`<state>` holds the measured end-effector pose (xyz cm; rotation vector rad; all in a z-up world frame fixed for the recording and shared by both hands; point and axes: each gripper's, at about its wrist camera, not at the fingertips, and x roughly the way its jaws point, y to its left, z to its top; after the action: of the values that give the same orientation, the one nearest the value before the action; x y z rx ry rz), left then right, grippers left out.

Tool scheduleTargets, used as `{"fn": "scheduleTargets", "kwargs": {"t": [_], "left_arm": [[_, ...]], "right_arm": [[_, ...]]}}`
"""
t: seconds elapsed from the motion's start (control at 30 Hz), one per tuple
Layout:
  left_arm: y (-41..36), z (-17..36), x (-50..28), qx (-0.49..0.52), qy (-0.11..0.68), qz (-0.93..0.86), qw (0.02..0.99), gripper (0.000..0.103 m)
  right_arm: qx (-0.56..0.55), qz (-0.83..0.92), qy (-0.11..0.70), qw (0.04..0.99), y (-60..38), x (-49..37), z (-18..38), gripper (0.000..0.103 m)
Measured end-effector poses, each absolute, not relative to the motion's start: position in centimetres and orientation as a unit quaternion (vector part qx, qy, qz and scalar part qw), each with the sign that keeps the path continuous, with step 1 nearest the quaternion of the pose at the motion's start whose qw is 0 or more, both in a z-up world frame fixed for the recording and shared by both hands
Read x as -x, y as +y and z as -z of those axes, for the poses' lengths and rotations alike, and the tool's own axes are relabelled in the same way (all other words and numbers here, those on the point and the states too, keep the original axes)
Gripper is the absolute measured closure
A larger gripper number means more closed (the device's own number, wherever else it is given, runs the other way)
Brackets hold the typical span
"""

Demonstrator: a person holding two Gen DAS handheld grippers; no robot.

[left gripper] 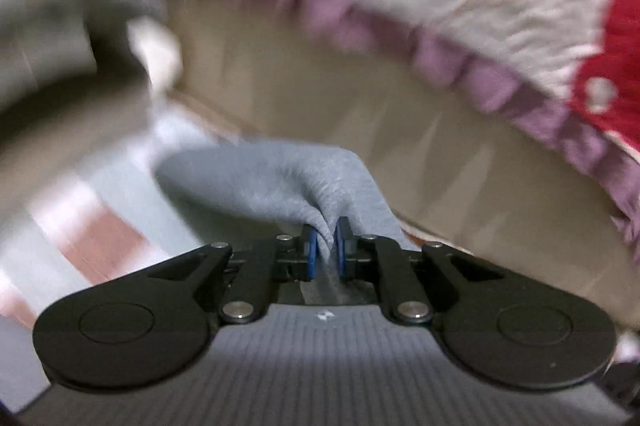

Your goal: Fold clothes

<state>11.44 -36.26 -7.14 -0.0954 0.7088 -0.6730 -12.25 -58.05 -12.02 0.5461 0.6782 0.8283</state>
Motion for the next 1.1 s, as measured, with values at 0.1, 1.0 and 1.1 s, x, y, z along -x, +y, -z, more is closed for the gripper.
{"fn": "scheduleTargets", "kwargs": {"t": [0.1, 1.0, 1.1], "left_arm": [[-33.1, 6.5, -8.6, 0.025, 0.319, 0.279, 0.905, 0.087], [-26.9, 15.4, -16.0, 0.195, 0.467, 0.227, 0.832, 0.052], [-27.3, 16.0, -16.7, 0.190, 0.480, 0.222, 0.827, 0.045]], "right_arm": [[-0.230, -0.410, 0.327, 0.820, -57.0, 12.5, 11.6, 0.097], [-0.107, -0.094, 0.348, 0.927, -60.5, 11.0, 11.6, 0.060], [-0.050, -0.038, 0.355, 0.933, -60.3, 10.5, 12.0, 0.060]]}}
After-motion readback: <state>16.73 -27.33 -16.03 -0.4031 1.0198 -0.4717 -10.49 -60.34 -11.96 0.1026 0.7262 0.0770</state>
